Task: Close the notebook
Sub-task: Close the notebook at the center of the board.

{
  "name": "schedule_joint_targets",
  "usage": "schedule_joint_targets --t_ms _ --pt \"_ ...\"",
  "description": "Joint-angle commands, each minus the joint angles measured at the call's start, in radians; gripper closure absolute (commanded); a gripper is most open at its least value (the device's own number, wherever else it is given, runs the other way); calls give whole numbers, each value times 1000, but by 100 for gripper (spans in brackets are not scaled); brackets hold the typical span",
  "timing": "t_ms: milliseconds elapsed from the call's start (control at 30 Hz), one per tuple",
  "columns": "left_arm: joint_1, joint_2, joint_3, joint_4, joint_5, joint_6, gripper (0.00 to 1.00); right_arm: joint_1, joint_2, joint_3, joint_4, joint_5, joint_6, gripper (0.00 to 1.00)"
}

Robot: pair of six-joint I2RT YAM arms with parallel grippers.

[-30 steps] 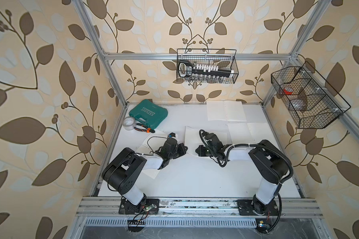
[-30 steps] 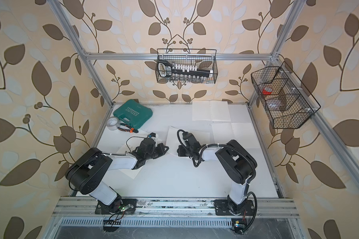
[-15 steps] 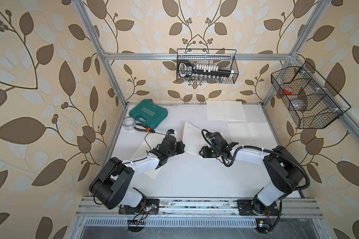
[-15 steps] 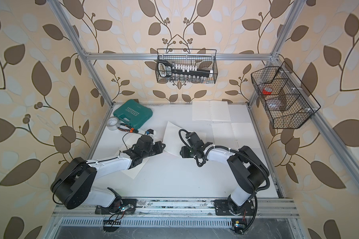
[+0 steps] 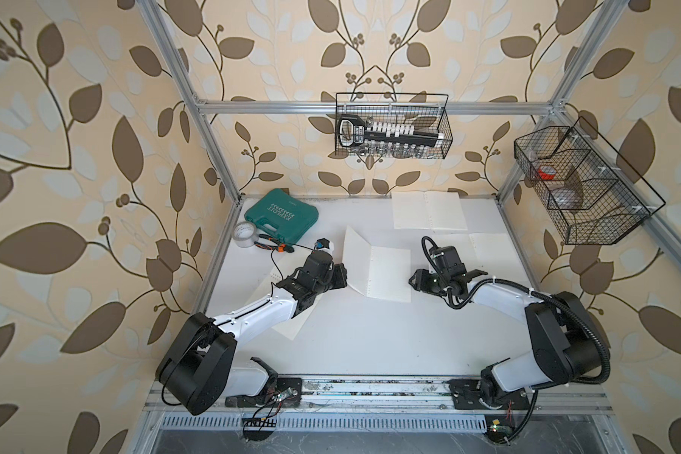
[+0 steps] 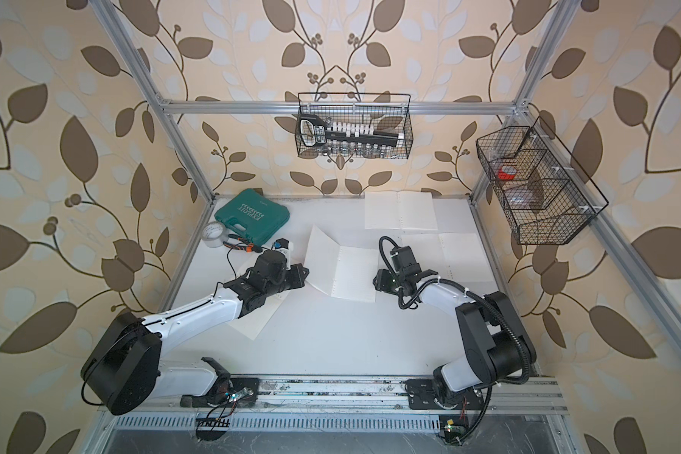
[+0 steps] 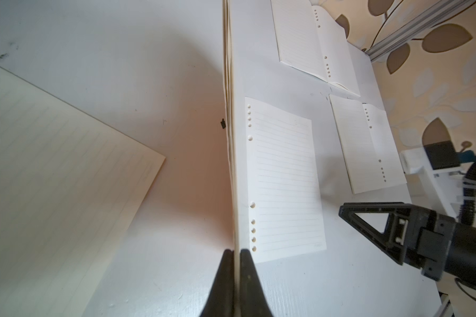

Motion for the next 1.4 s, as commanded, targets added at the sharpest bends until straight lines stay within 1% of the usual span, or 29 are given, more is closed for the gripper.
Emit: schedule_joint_targets --t_ms 0,67,133,233,300,367,433,700,767,967,1133,1233,1267,1367 --pt "-6 -37 46 -19 4 37 92 -13 40 -13 66 -77 -17 43" --pt "-14 -35 50 -21 4 39 91 -18 57 -19 103 -101 -14 40" --pt "-20 -31 51 -23 9 42 91 -31 82 -20 136 -133 -2 39" --pt "-31 -26 54 -18 18 42 86 -42 125 -24 184 -182 15 39" --pt "-42 -23 61 -11 28 40 80 -42 146 -26 208 -204 23 40" --pt "-57 -15 73 -7 31 39 78 -41 159 -30 230 -225 28 41" --pt "-76 -1 91 1 42 38 74 -43 165 -37 249 -245 31 41" --pt "-145 65 158 18 54 42 69 -42 182 -34 275 -283 31 42" --pt "-158 74 168 23 58 37 66 -43 186 -32 280 -292 29 42" --pt "-219 116 207 41 88 14 61 -49 186 -25 278 -295 26 42" --pt "-252 145 233 38 107 8 57 -99 158 -52 295 -316 58 39" --pt "-252 131 226 35 93 6 57 -150 123 -90 303 -324 78 39" --pt "-252 95 223 31 89 8 57 -166 113 -101 302 -324 83 38" --pt "-252 61 217 0 64 20 56 -206 73 -129 286 -325 82 38"
